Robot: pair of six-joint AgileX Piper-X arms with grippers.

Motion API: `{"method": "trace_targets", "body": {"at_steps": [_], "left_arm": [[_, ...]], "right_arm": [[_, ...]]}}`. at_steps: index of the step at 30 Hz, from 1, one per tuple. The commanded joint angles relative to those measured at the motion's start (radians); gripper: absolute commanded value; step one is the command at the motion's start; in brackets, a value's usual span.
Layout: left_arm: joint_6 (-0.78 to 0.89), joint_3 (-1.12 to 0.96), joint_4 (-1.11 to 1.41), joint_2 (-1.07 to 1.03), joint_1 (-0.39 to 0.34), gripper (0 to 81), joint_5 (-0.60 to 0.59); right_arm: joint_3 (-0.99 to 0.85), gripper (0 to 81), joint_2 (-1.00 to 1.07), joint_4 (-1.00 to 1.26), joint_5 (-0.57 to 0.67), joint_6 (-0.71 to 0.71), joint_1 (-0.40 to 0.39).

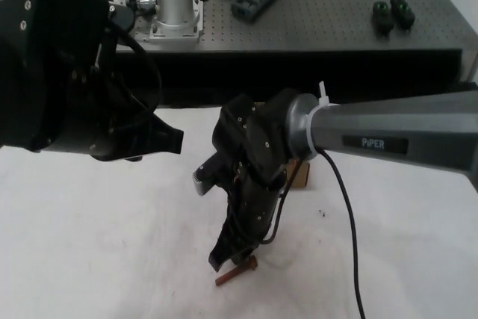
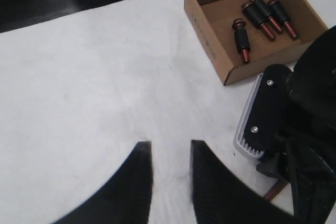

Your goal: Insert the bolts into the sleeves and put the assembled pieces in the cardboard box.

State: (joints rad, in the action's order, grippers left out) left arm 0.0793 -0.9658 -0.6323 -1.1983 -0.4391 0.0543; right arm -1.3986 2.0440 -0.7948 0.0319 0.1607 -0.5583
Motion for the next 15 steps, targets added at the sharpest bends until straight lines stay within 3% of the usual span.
{"method": "trace_targets", "body": {"at_steps": [1, 7, 8, 11, 15], "left_arm": [[-0.017, -0.003, -0.002, 0.008, 0.002, 18.9, 0.01], [-0.023, -0.003, -0.019, 0.008, 0.002, 18.9, -0.041], [-0.04, -0.003, -0.027, 0.005, 0.002, 18.9, -0.081], [-0.093, -0.003, -0.042, -0.023, 0.002, 19.0, -0.171], [-0.126, -0.025, -0.039, -0.12, -0.002, 26.8, -0.242]], "right_arm": [[-0.008, 13.3, -0.001, 0.016, 0.0, 0.013, -0.002], [-0.008, 0.2, -0.001, 0.025, 0.0, 0.041, 0.008], [-0.008, 3.8, -0.009, 0.028, 0.0, 0.041, 0.017], [-0.002, 3.5, -0.058, 0.03, 0.014, 0.03, 0.065], [0.054, 3.5, -0.197, 0.03, 0.072, -0.02, 0.178]]}}
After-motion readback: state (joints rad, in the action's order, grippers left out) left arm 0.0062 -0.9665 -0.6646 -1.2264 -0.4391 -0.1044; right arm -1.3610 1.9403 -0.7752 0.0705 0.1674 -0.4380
